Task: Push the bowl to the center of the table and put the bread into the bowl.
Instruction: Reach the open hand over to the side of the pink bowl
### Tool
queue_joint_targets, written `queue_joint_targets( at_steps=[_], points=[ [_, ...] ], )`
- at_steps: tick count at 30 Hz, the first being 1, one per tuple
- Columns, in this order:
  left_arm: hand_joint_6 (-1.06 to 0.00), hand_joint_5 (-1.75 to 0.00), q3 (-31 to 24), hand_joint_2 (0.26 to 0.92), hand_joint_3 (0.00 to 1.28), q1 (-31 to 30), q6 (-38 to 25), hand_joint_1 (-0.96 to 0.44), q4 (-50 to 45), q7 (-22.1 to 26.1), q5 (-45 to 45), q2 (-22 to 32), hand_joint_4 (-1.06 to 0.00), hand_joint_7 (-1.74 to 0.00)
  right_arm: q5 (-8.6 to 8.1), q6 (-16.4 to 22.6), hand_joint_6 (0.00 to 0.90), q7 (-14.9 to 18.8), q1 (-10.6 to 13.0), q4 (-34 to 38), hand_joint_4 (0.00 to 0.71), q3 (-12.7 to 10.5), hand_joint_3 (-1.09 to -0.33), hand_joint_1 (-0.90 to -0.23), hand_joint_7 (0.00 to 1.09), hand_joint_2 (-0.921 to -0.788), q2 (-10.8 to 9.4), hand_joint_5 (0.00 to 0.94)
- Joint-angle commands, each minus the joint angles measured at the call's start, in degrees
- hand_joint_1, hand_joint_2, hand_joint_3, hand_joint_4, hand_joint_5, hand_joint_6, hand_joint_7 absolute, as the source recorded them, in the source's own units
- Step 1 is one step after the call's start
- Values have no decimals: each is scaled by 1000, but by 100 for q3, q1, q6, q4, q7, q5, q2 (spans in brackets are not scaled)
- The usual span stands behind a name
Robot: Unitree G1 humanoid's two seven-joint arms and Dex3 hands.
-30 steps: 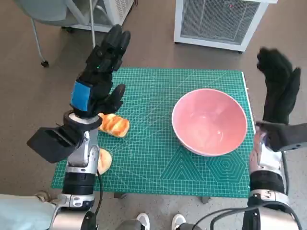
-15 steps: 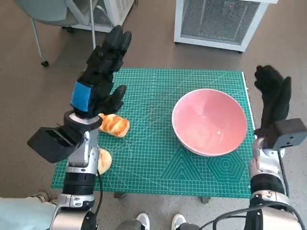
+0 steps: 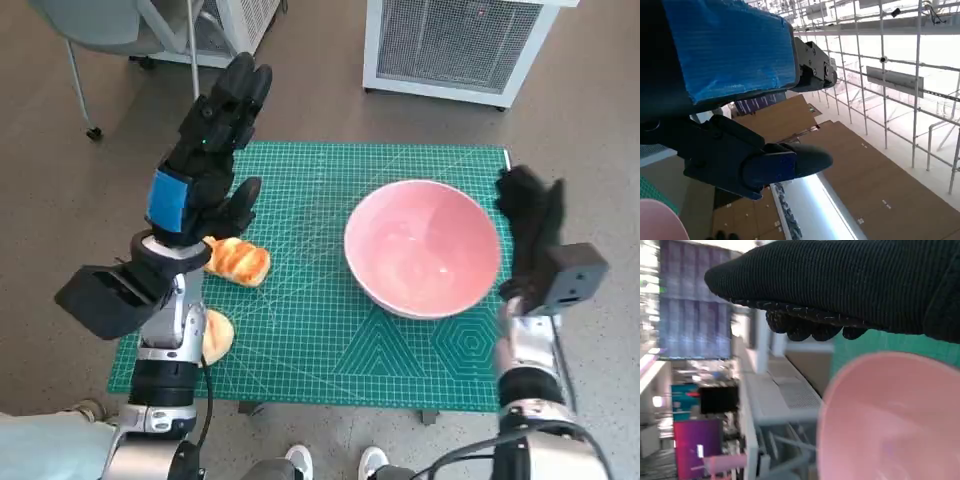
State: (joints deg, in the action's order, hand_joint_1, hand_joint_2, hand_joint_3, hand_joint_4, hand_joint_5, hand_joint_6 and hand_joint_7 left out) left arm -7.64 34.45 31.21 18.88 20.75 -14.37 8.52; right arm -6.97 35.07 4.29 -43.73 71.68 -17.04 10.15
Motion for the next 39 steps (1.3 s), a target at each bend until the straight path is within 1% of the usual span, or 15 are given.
queue_joint_targets(
  at_steps=[1,10,15,20,28,32,39],
  points=[
    [-263,0,-44,921,508,-107,-54,-645,-170,-28,7,77,-210,-1,-102,-329,39,130,16,146,234,-53,-786,-648,529,-921,-209,0],
    [-267,0,-61,921,512,-197,-52,-651,-301,-107,100,124,-210,-3,-94,-565,103,344,-178,179,235,-76,-785,-659,431,-921,-420,1],
    [-267,0,-60,921,513,-231,-86,-647,-372,-152,120,145,-210,-3,-102,-635,116,454,-277,185,237,-98,-792,-657,411,-921,-510,1],
    [-267,0,-69,921,513,-271,-92,-649,-426,-187,142,176,-210,-3,-162,-696,118,595,-399,207,240,-147,-801,-641,399,-921,-635,3],
    [-267,0,-79,921,513,-305,-141,-660,-466,-178,79,195,-210,-2,-214,-771,136,681,-542,229,247,-142,-803,-619,394,-921,-834,5],
    [-267,0,-84,921,513,-313,-170,-663,-482,-180,62,194,-210,-2,-205,-823,145,715,-612,250,249,-124,-799,-621,396,-921,-878,5],
    [-268,0,-98,921,511,-351,-217,-663,-533,-160,16,198,-210,-3,-174,-872,152,757,-692,261,243,-95,-789,-662,398,-921,-878,2]
  ],
)
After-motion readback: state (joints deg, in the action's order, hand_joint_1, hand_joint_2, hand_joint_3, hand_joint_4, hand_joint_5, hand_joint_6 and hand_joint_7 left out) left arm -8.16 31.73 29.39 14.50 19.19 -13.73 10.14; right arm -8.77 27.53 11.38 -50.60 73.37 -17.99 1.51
